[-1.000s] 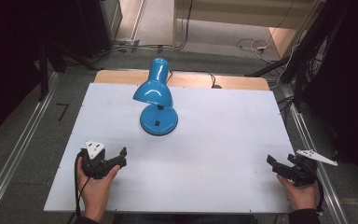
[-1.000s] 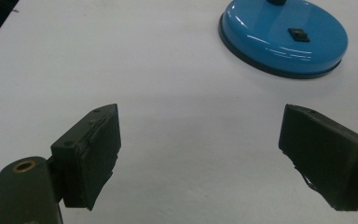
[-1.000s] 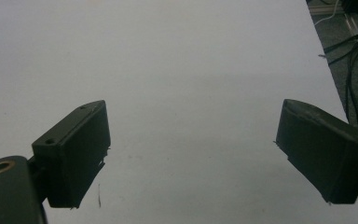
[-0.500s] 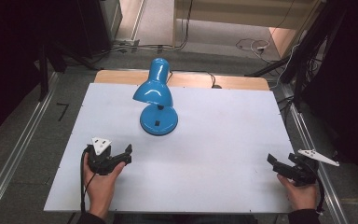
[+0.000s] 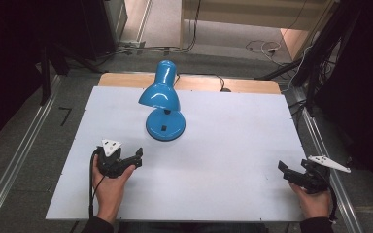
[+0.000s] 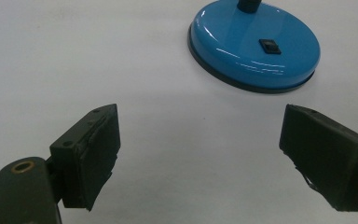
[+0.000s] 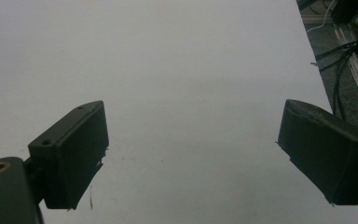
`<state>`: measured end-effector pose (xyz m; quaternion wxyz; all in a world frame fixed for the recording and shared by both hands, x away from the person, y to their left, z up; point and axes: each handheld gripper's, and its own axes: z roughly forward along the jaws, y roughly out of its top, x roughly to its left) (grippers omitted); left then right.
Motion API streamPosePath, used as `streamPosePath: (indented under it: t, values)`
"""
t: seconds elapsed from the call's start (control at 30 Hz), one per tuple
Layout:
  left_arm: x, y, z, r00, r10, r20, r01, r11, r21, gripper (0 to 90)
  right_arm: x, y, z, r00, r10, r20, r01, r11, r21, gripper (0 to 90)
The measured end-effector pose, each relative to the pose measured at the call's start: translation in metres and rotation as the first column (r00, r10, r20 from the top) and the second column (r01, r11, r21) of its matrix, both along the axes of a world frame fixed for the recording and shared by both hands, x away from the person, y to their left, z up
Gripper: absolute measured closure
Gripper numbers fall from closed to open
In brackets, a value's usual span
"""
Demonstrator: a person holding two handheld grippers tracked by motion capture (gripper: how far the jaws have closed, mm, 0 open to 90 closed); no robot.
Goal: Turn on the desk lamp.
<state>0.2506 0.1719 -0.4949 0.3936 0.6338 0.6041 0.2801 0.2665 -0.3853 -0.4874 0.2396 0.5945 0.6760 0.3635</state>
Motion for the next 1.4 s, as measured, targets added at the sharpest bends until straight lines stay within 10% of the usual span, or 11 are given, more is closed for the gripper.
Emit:
streamPosePath:
  t: [1.4]
  values:
    - [0.034, -0.027, 0.005, 0.9985, -0.055, -0.003, 0.055, 0.9967, -0.061, 13.6, 0.001, -0.001, -0.002, 0.9999, 0.003, -0.012, -0.003, 0.9999, 0.011, 7.1]
